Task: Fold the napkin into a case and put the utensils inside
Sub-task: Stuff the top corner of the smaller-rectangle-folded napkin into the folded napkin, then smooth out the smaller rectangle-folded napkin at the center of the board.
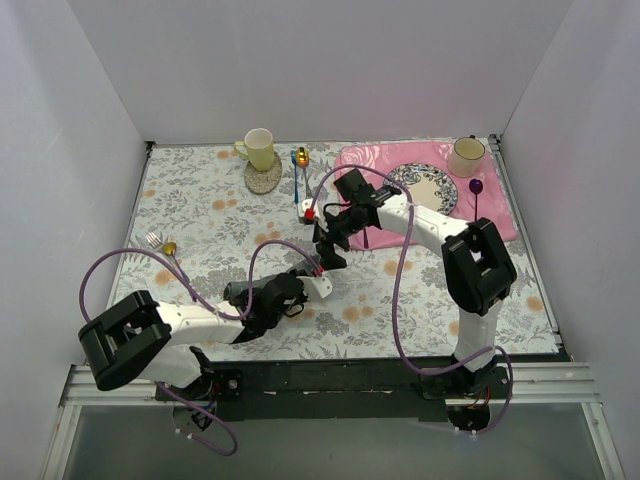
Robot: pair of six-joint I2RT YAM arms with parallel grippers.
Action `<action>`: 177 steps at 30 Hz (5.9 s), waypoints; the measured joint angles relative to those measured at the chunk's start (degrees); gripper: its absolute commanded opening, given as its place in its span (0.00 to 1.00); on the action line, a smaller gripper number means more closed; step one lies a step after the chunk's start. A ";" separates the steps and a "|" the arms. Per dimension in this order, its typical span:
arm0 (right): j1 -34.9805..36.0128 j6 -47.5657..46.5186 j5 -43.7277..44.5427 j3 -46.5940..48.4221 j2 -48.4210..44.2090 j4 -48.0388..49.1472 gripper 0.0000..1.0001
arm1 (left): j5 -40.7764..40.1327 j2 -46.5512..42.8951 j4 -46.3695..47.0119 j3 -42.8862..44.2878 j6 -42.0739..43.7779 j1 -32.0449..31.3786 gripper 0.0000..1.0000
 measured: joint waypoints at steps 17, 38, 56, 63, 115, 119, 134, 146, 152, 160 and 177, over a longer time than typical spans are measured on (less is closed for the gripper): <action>6.19 -4.24 4.31 0.44 4.96 1.77 0.77 | 1.09 -0.79 -0.07 -0.26 0.79 -0.48 0.00; 8.44 2.78 11.06 -7.45 3.32 14.16 0.01 | 5.73 -10.93 -15.69 2.51 -4.24 1.27 0.57; 8.98 3.58 26.36 -24.63 -7.76 34.07 0.01 | 37.73 -22.80 -52.35 19.04 -1.53 42.71 0.52; 13.22 -0.79 32.94 -35.23 -12.81 44.50 0.01 | 53.27 -8.28 -62.16 29.44 2.78 52.35 0.48; 16.87 -4.63 18.88 -24.13 -24.04 22.64 0.75 | 44.83 -2.01 -54.53 16.37 1.22 38.75 0.43; 9.90 1.01 15.80 -16.90 -20.37 16.50 0.45 | 47.01 -4.37 -56.70 19.06 0.94 40.79 0.39; 8.87 7.54 16.00 -19.91 -9.86 11.72 0.35 | 48.00 -5.64 -59.08 18.75 -2.75 39.60 0.27; 12.90 7.80 18.58 -22.08 -7.52 13.57 0.43 | 40.52 0.44 -53.68 16.72 -5.14 39.36 0.35; 16.41 13.60 14.58 -20.65 -7.50 11.89 0.59 | 37.53 6.60 -48.85 21.53 -4.37 40.65 0.48; 12.57 23.32 9.11 -15.30 -11.50 10.56 0.70 | 40.96 4.81 -50.53 27.89 -4.26 50.97 0.47; 9.62 26.27 14.95 -15.78 -8.55 11.13 0.61 | 41.53 5.18 -53.92 20.24 -6.93 37.00 0.54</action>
